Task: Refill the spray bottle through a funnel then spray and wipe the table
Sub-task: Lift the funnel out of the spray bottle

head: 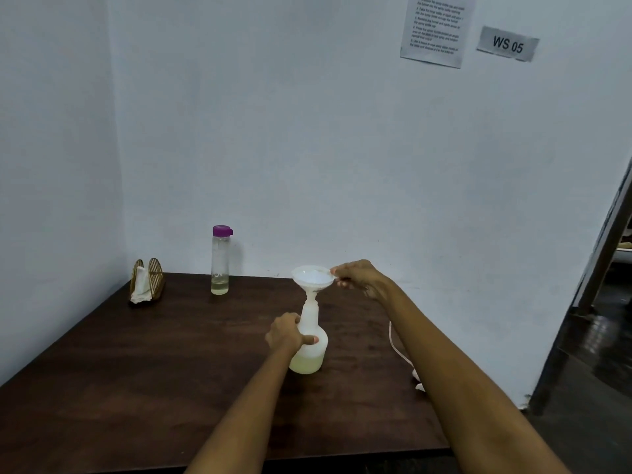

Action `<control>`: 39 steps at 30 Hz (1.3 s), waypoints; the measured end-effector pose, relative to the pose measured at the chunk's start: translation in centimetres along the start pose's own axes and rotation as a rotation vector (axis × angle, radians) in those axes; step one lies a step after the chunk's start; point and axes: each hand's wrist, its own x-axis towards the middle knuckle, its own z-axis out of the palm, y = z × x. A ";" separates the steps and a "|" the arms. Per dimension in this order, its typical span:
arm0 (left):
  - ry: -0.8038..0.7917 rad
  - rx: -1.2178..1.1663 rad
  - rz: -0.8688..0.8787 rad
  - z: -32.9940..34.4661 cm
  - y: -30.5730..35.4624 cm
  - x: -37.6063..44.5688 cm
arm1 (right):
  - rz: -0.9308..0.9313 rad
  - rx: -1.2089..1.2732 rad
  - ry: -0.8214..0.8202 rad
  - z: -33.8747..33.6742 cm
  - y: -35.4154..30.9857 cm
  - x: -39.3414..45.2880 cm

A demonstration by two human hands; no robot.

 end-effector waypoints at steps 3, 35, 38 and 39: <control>0.004 -0.001 -0.007 0.0 0.1 -0.1 | 0.007 -0.053 -0.033 0.1 0.2 -0.2; -0.016 0.015 -0.013 -0.5 0.6 -0.6 | -0.109 -0.115 -0.009 0.5 -0.6 -1.0; -0.025 0.035 -0.008 -0.4 0.6 -0.5 | -0.167 -0.084 0.014 0.6 -1.7 -0.9; -0.020 0.040 -0.004 -0.4 0.6 -0.4 | -0.190 -0.091 0.022 0.7 -2.1 -0.9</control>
